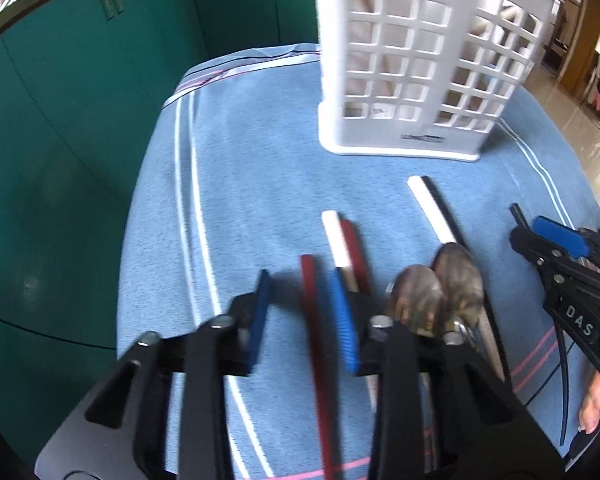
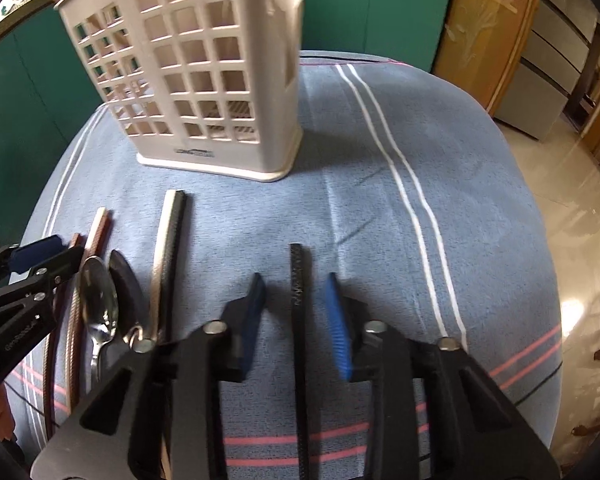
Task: Organize utensils
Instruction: 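Grasp a black chopstick with the right tool while the left tool grasps a red chopstick, then lift both chopsticks and lower them into the white utensil holder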
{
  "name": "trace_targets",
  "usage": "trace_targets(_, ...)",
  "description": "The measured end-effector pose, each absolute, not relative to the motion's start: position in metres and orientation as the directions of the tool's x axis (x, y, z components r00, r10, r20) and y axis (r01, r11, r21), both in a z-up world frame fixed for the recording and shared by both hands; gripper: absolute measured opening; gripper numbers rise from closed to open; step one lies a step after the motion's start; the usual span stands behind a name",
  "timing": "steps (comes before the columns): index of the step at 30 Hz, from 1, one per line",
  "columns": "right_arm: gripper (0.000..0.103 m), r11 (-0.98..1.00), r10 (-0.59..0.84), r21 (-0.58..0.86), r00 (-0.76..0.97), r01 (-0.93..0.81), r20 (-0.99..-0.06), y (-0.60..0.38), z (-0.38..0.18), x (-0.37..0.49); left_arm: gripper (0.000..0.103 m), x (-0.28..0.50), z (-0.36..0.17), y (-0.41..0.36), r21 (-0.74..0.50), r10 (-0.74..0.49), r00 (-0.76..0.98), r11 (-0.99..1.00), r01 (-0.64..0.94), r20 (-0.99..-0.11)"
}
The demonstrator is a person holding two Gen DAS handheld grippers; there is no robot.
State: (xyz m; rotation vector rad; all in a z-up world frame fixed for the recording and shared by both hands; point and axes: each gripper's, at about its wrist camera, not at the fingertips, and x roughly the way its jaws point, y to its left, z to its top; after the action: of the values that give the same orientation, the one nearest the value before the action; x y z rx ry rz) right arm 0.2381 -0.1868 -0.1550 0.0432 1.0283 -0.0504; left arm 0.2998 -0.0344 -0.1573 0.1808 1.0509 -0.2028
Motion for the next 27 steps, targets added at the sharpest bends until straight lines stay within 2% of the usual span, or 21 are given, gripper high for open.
trace_targets(2, 0.009, 0.999, -0.013, 0.016, 0.517, 0.051, -0.856, -0.182, -0.154, 0.234, 0.011, 0.298, -0.158, -0.037, 0.045, -0.089, 0.48, 0.965, 0.26, -0.873)
trace_targets(3, 0.007, 0.999, -0.007, 0.018, 0.516, 0.043, -0.857, -0.18, -0.154, 0.233, 0.008, 0.296, -0.158, -0.039, 0.044, -0.092, 0.481, 0.964, 0.264, -0.872)
trace_targets(10, 0.007, 0.997, 0.044, 0.075, 0.53, 0.037, -0.847, -0.18, -0.147, 0.209, 0.006, 0.283, -0.152, -0.026, -0.027, -0.139, 0.483, 0.973, 0.23, -0.864)
trace_targets(16, 0.007, 0.992, 0.063, 0.115, 0.595, 0.049, -0.801, -0.19, -0.112, 0.178, 0.006, 0.261, -0.114, -0.012, -0.052, -0.171, 0.556, 0.973, 0.223, -0.813)
trace_targets(27, 0.007, 0.983, 0.129, 0.179, 0.783, -0.023, -0.608, -0.204, 0.003, 0.114, 0.006, 0.203, 0.004, 0.012, -0.108, -0.257, 0.761, 0.964, 0.241, -0.596)
